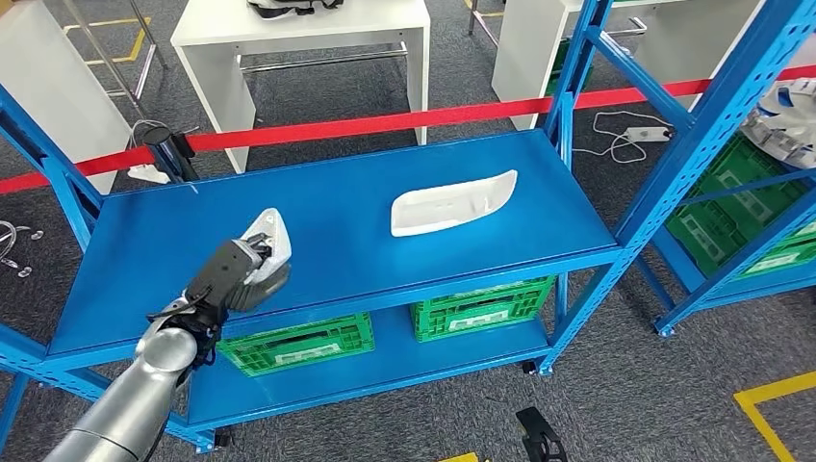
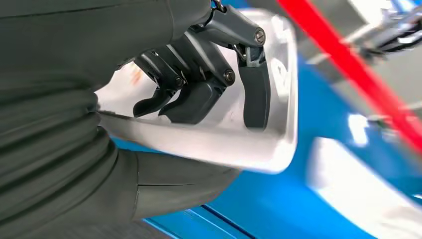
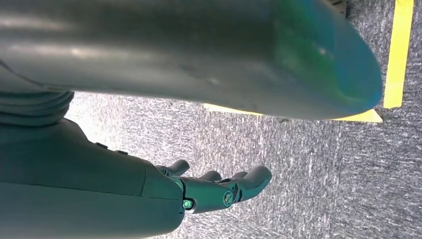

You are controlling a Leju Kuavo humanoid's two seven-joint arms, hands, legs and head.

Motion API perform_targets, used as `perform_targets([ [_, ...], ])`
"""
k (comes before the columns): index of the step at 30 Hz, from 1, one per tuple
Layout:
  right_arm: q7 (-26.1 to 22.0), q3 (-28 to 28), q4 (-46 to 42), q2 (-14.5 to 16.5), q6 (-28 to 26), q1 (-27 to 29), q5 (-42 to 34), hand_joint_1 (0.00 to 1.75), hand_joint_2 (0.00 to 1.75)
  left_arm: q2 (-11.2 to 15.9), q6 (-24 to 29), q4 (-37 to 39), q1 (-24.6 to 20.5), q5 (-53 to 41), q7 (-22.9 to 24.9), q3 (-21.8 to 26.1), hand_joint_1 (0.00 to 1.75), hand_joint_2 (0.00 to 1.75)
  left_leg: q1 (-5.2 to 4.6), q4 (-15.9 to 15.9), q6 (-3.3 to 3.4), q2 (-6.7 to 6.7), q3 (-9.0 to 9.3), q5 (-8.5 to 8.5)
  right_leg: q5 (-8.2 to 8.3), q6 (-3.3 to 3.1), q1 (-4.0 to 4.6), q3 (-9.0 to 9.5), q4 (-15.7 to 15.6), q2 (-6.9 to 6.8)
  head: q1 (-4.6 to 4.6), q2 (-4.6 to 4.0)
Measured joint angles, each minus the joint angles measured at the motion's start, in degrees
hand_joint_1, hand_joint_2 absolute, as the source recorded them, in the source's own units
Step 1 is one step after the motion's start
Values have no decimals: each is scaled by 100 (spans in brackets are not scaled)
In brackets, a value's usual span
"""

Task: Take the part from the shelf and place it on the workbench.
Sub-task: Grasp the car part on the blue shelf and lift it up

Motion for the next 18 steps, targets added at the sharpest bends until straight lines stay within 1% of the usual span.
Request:
perform_targets([
  [5,-41,-104,0,0,-20,42,-52,0,0,40,-322,-863,40,706,104,282,175,175,0,0,-1,-1,-1,-3,-5,1,0,0,0,0,0,0],
  [10,-70,-197,0,0,-28,85,-85,0,0,93,-919,-1655,200,1425,254,555,175,175,0,0,-3,0,-1,-6,-7,1,0,0,0,1,0,0],
  [15,-86,-298,0,1,-57,114,-123,0,0,97,-1736,-2342,379,2448,643,894,175,175,0,0,-3,0,-1,-8,-10,-1,0,0,0,1,1,0],
  [18,-89,-343,0,3,-79,134,-128,0,0,82,-1968,-2661,447,2792,868,1073,175,175,0,0,-4,1,0,-10,-11,-1,0,0,0,1,1,0],
])
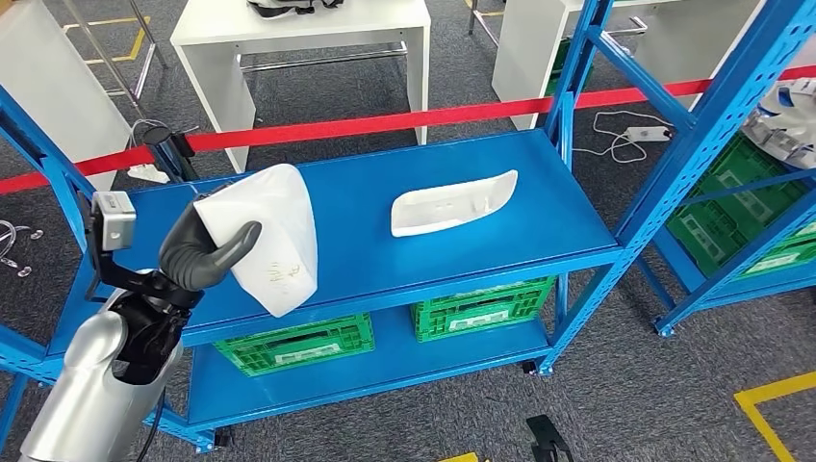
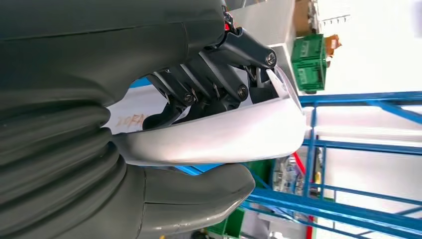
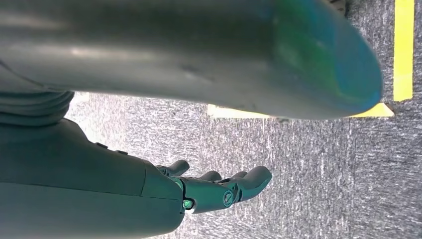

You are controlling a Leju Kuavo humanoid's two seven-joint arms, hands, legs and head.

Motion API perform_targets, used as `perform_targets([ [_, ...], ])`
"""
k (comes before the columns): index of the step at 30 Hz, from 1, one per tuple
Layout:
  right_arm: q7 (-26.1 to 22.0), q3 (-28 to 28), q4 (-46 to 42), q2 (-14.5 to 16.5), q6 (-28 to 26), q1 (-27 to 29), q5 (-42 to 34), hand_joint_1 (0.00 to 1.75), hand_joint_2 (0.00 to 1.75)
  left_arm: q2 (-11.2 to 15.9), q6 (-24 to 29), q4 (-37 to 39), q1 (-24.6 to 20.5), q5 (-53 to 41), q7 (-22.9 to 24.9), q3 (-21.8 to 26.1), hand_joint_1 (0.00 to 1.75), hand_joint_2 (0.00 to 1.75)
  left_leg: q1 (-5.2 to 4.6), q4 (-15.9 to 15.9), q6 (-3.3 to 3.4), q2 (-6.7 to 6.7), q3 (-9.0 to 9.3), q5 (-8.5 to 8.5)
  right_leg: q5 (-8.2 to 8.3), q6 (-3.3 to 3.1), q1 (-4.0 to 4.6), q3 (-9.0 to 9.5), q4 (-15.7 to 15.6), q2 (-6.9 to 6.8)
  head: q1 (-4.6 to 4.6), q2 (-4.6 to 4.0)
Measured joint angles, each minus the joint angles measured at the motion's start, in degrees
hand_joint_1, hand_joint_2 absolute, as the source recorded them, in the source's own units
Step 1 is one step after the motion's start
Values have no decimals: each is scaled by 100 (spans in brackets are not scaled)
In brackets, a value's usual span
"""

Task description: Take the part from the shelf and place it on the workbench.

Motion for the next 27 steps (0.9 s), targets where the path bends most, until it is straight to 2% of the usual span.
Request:
perform_targets([
  [5,2,-60,0,4,-13,8,0,0,0,-25,-181,-222,82,189,226,164,175,175,0,0,0,0,1,-1,-1,0,0,0,0,0,-1,0],
  [12,8,-114,0,18,-23,6,-6,0,0,-91,-902,-316,188,1160,707,379,175,175,-1,1,0,-1,1,-1,-1,1,-1,1,-1,0,0,0],
  [18,7,-186,0,33,-31,17,-32,0,0,-115,-1063,-325,231,1331,887,460,175,175,-15,6,12,0,1,-10,0,9,-17,1,-2,-1,-1,0],
  [24,6,-209,0,43,-30,25,-24,0,0,-113,-1181,-381,364,1339,892,487,175,175,-37,35,56,0,-5,-33,-4,52,-38,7,-3,-1,-1,0],
  [27,7,-214,0,50,-31,29,-24,0,0,-114,-1226,-461,426,1295,908,488,175,175,-36,25,108,3,-1,8,16,102,-44,10,-5,3,-1,0],
])
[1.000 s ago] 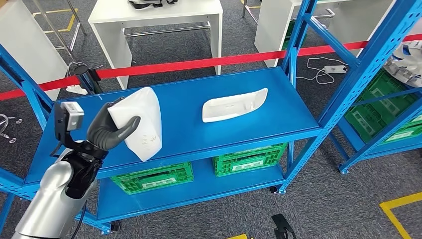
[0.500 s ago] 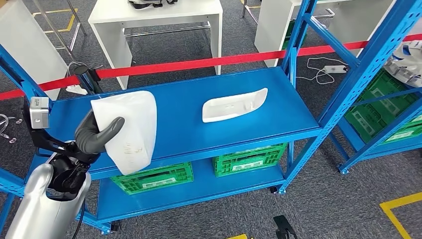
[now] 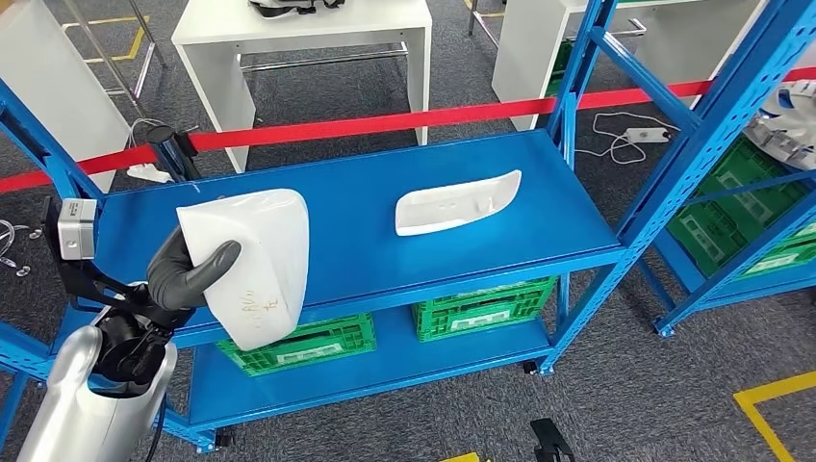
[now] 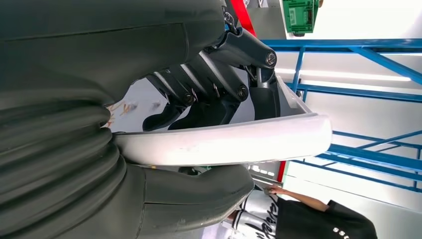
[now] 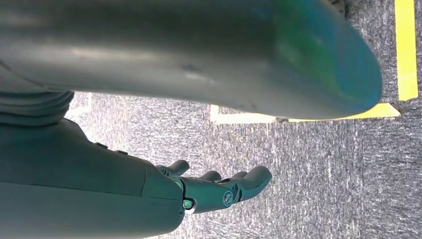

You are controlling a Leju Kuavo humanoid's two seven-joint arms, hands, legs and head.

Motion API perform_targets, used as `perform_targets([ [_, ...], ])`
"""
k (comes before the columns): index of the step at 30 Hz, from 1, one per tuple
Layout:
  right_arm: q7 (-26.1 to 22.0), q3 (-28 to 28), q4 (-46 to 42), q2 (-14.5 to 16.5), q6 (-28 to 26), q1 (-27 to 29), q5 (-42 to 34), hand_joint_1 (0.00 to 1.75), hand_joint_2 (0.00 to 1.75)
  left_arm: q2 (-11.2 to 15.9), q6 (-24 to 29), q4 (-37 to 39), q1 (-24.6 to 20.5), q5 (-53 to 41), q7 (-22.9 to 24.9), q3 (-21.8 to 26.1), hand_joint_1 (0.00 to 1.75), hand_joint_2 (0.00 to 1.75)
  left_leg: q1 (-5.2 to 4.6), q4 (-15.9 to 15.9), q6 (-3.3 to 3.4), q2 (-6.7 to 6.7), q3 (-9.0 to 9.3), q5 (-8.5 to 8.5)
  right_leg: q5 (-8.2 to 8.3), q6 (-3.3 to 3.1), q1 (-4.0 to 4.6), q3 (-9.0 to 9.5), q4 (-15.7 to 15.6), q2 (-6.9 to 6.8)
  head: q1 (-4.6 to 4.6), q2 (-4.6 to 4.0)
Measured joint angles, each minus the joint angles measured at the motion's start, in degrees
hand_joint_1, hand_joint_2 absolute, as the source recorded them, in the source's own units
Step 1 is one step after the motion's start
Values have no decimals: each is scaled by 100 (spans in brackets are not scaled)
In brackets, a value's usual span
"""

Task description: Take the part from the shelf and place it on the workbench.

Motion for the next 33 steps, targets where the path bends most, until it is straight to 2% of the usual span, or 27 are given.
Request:
perform_targets([
  [1,0,-2,0,1,-1,1,0,0,0,-1,-10,-30,14,-18,8,0,175,175,14,-29,21,10,9,35,-28,19,6,-10,27,1,1,0],
  [3,0,-7,0,3,-2,1,1,0,0,-9,-27,-92,40,-58,27,0,175,175,50,-90,61,34,15,96,-284,51,18,-136,347,0,21,0],
  [5,0,-16,0,3,-2,2,3,0,0,-18,-58,-139,88,-66,59,-1,175,175,57,-80,77,55,-20,113,-707,80,8,-424,1075,-3,45,0],
  [6,1,-23,0,3,-2,4,5,0,0,-21,-86,-160,127,-50,83,-1,175,175,58,-61,76,63,-46,114,-849,90,1,-554,1413,-4,51,0],
  [7,4,-30,0,2,-2,7,7,0,0,-22,-120,-182,170,-24,108,-2,175,175,60,-34,73,71,-76,116,-895,99,-7,-611,1602,-5,52,0],
  [8,7,-35,0,2,-2,9,8,0,0,-22,-154,-207,212,1,129,-2,175,175,64,-2,67,75,-109,116,-834,103,-15,-560,1567,-6,52,0],
  [9,11,-40,0,2,-2,11,9,0,0,-23,-179,-238,251,4,140,-2,175,175,72,35,55,77,-144,116,-692,107,-25,-395,1310,-9,52,0],
  [10,14,-44,0,1,-2,8,9,0,0,-23,-194,-278,284,-12,142,-3,175,175,82,78,34,78,-180,113,-564,111,-35,-161,906,-11,52,0],
  [12,16,-48,0,3,-1,3,9,0,0,-24,-208,-365,334,-65,127,-4,175,175,84,147,-36,66,-244,113,-376,74,-17,170,340,5,52,0],
  [13,16,-50,0,5,-1,0,9,0,0,-25,-210,-402,351,-82,118,-5,175,175,80,172,-73,58,-267,119,-369,36,-9,221,227,15,48,0],
  [16,17,-61,0,13,2,-3,16,0,0,-23,-214,-476,394,-121,96,-7,175,175,79,197,-189,41,-316,143,-329,-99,-10,166,193,18,31,0],
  [17,21,-64,0,17,4,-2,21,0,0,-22,-215,-500,416,-149,86,-7,175,175,86,267,-231,44,-359,67,-291,-143,-15,137,183,10,21,0],
  [18,25,-67,0,21,6,0,27,0,0,-20,-216,-530,440,-187,73,-7,175,175,96,440,-271,49,-433,-91,-249,-182,-23,100,171,0,5,0],
  [19,28,-70,0,24,8,1,31,0,0,-18,-218,-564,474,-227,56,-7,175,175,113,723,-308,55,-539,-320,-209,-209,-24,54,168,-8,-10,0],
  [21,24,-77,0,24,10,5,38,0,0,-9,-223,-638,574,-305,8,-6,175,175,135,1455,-359,62,-766,-779,-125,-229,-19,-60,169,-14,-33,0],
  [22,20,-79,0,24,14,8,45,0,0,-1,-226,-672,640,-355,-19,-6,175,175,139,1702,-367,62,-804,-885,-79,-230,-15,-121,171,-15,-34,0],
  [23,15,-79,0,24,19,11,61,0,0,9,-228,-708,706,-419,-47,-6,175,175,139,1750,-361,62,-742,-872,-31,-228,-10,-182,171,-15,-35,0],
  [24,13,-79,0,24,24,12,79,0,0,19,-229,-748,763,-496,-74,-7,175,175,136,1574,-340,62,-567,-763,18,-225,-2,-239,172,-15,-36,0],
  [25,9,-79,0,25,28,12,96,0,0,28,-231,-793,803,-576,-101,-8,175,175,126,1199,-300,61,-287,-618,65,-219,7,-289,172,-14,-36,0],
  [27,-11,-79,0,36,30,12,126,0,0,46,-249,-888,847,-686,-157,-11,175,175,87,381,-213,72,258,-490,157,-186,16,-345,162,-17,-29,0],
  [28,-30,-79,0,41,30,12,140,0,0,60,-275,-927,862,-709,-190,-13,175,175,66,131,-180,76,406,-476,201,-158,11,-349,151,-19,-31,0],
  [29,-49,-79,0,45,33,12,158,0,0,80,-304,-955,882,-716,-221,-15,175,175,48,28,-158,82,447,-481,245,-123,0,-344,132,-23,-33,0],
  [31,-78,-79,0,47,40,14,197,0,0,123,-359,-989,941,-753,-292,-21,175,175,44,-23,-95,91,401,-372,314,-41,-15,-338,91,-24,-52,0],
  [32,-80,-79,0,49,44,16,214,0,0,139,-377,-999,974,-788,-326,-25,175,175,53,-53,-54,100,369,-306,257,-6,-15,-360,115,-21,-57,0],
  [33,-75,-78,1,51,45,20,231,0,0,150,-393,-1015,1011,-834,-360,-27,175,175,68,-86,-15,109,331,-225,88,24,-13,-408,231,-16,-53,0],
])
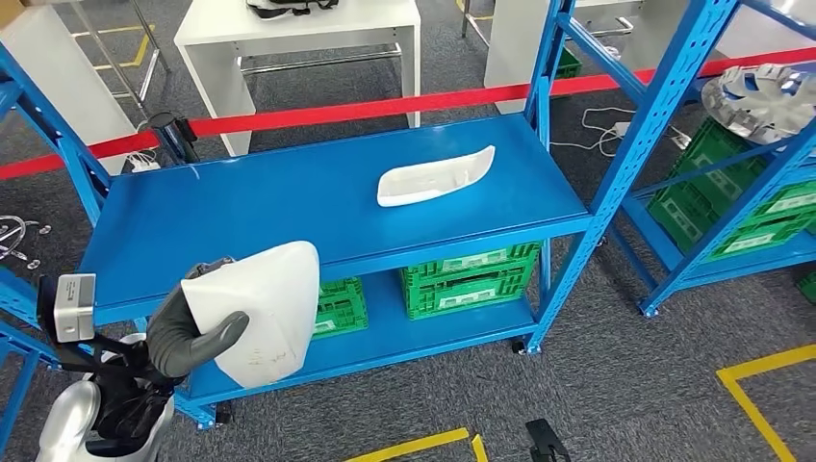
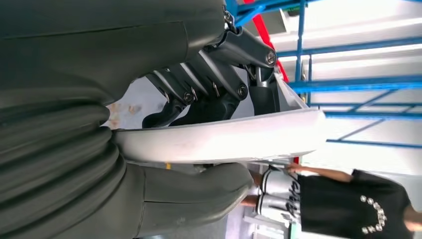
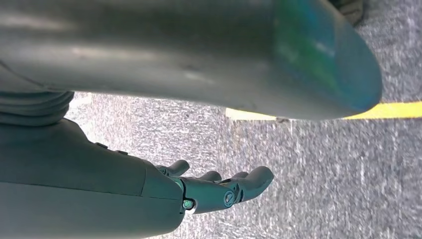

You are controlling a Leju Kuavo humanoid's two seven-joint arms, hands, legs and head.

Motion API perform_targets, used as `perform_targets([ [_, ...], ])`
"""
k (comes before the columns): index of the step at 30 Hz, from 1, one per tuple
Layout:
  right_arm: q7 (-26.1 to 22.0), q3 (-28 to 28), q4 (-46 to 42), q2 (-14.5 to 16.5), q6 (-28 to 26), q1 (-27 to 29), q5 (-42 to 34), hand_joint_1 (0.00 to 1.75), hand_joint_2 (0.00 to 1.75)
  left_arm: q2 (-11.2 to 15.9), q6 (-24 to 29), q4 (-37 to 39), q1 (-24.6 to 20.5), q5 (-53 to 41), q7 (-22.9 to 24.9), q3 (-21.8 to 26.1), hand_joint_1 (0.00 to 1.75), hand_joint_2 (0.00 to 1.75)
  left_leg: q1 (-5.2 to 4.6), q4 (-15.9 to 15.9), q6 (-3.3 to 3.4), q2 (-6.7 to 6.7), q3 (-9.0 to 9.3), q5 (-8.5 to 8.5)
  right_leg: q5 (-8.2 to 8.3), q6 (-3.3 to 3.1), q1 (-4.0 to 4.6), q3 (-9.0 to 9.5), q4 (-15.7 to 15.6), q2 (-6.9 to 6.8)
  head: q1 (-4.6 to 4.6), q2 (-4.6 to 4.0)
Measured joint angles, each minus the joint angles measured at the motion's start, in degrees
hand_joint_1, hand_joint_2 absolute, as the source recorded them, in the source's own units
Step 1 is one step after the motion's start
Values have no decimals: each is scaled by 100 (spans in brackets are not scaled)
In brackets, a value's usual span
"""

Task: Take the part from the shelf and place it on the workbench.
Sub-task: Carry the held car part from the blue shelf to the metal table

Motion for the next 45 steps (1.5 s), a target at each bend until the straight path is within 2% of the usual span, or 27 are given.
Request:
perform_targets([
  [3,25,4,2,-2,5,-1,52,0,0,17,-22,-59,159,-148,-86,-2,175,175,19,-4,42,13,-218,225,-828,65,-5,-270,969,6,34,0],
  [4,23,5,2,-8,13,0,69,0,0,21,-27,-75,232,-181,-107,-3,175,175,20,15,37,20,-316,287,-952,83,-9,-318,1289,5,40,0],
  [6,-5,9,2,-22,33,6,94,0,0,28,-47,-102,378,-206,-139,-5,175,175,33,80,8,31,-516,387,-831,105,-14,-142,1395,2,46,0],
  [7,-30,11,2,-30,43,8,100,0,0,31,-63,-119,440,-209,-156,-6,175,175,45,128,-15,34,-612,425,-692,113,-19,107,1132,1,48,0],
  [9,-90,15,1,-41,50,1,101,0,0,36,-108,-158,526,-215,-203,-7,175,175,56,238,-74,31,-768,483,-643,97,-14,680,372,9,61,0],
  [11,-127,19,1,-49,52,0,98,0,0,39,-156,-169,562,-225,-269,-14,175,175,46,304,-136,26,-823,533,-745,14,3,919,-21,27,74,0],
  [14,-171,21,2,-63,62,-2,69,0,0,54,-230,-105,564,-232,-379,-27,175,175,50,323,-239,10,-875,555,-641,-134,1,826,-57,12,63,0],
  [16,-219,21,2,-71,68,-9,48,0,0,72,-256,-3,543,-232,-471,-33,175,175,70,611,-314,1,-1022,178,-506,-208,-15,702,-77,-14,34,0],
  [18,-237,21,2,-80,60,-8,47,0,0,97,-272,129,524,-231,-585,-38,175,175,93,1290,-373,0,-1211,-391,-361,-232,-13,533,-78,-19,4,0],
  [19,-233,21,2,-83,52,-5,53,0,0,114,-284,199,521,-231,-650,-39,175,175,101,1623,-389,0,-1260,-545,-286,-231,-11,442,-76,-20,-2,0],
  [20,-225,21,2,-85,43,-4,60,0,0,135,-296,262,528,-231,-715,-40,175,175,104,1840,-392,0,-1241,-565,-210,-226,-10,350,-74,-21,-3,0],
  [22,-202,21,2,-86,17,-4,78,0,0,182,-312,338,560,-232,-840,-43,175,175,102,1688,-362,-2,-915,-311,-69,-209,-7,177,-70,-19,-3,0],
  [23,-193,21,2,-86,-2,-7,84,0,0,212,-314,337,587,-232,-886,-43,175,175,96,1342,-326,-5,-607,-201,-1,-197,-8,108,-67,-16,-3,0],
  [25,-201,20,2,-84,-48,-10,82,0,0,283,-312,255,662,-232,-932,-45,175,175,59,499,-250,-7,17,-238,120,-147,-3,26,-73,-10,2,0],
  [26,-209,20,2,-84,-69,-12,73,0,0,320,-309,185,712,-235,-934,-46,175,175,39,226,-218,-9,187,-301,175,-111,-10,20,-87,-11,-2,0],
  [28,-214,18,2,-84,-119,-8,50,0,0,391,-302,28,843,-258,-927,-49,175,175,15,70,-149,-6,213,-286,291,-23,-23,31,-152,-14,-9,0],
  [30,-186,9,2,-86,-159,2,25,0,0,447,-300,-110,961,-280,-913,-52,175,175,31,27,-50,15,122,-144,172,41,-30,-19,-93,-6,-21,0],
  [32,-137,-3,2,-83,-184,9,-13,0,0,485,-300,-196,1039,-283,-903,-58,175,175,52,7,17,31,-34,22,-379,72,-31,-159,363,0,4,0],
  [34,-91,-20,2,-80,-203,1,-51,0,0,515,-300,-216,1080,-277,-897,-67,175,175,48,33,34,32,-222,174,-883,93,-23,-295,1082,0,36,0],
  [35,-68,-31,2,-80,-209,-4,-56,0,0,530,-299,-211,1094,-266,-895,-71,175,175,45,57,29,35,-328,247,-929,100,-19,-299,1350,0,39,0],
  [37,-15,-43,2,-78,-209,-7,-42,0,0,569,-299,-200,1121,-234,-894,-75,175,175,48,130,4,40,-562,373,-683,97,-14,-40,1358,-2,46,0],
  [38,10,-45,2,-74,-208,-10,-31,0,0,596,-298,-198,1134,-219,-895,-76,175,175,51,179,-17,41,-670,426,-565,88,-14,241,1070,-3,50,0],
  [39,32,-46,2,-69,-205,-18,-23,0,0,626,-298,-205,1148,-208,-897,-78,175,175,47,229,-44,41,-764,471,-573,71,-8,561,663,-3,59,0],
  [41,66,-46,2,-44,-201,-32,-5,0,0,711,-298,-234,1189,-182,-905,-81,175,175,36,295,-109,46,-860,545,-741,11,15,974,41,5,68,0],
  [42,85,-46,2,-26,-197,-33,8,0,0,758,-298,-256,1217,-162,-910,-82,175,175,33,296,-144,49,-872,587,-806,-27,32,1024,-88,8,69,0],
  [44,120,-46,2,31,-192,-22,50,0,0,859,-298,-298,1288,-121,-920,-82,175,175,47,276,-216,48,-889,658,-719,-113,32,952,-135,-7,63,0],
  [45,143,-46,3,53,-187,-22,76,0,0,911,-298,-323,1332,-107,-922,-82,175,175,56,312,-255,38,-930,586,-647,-162,25,897,-149,-18,55,0],
])
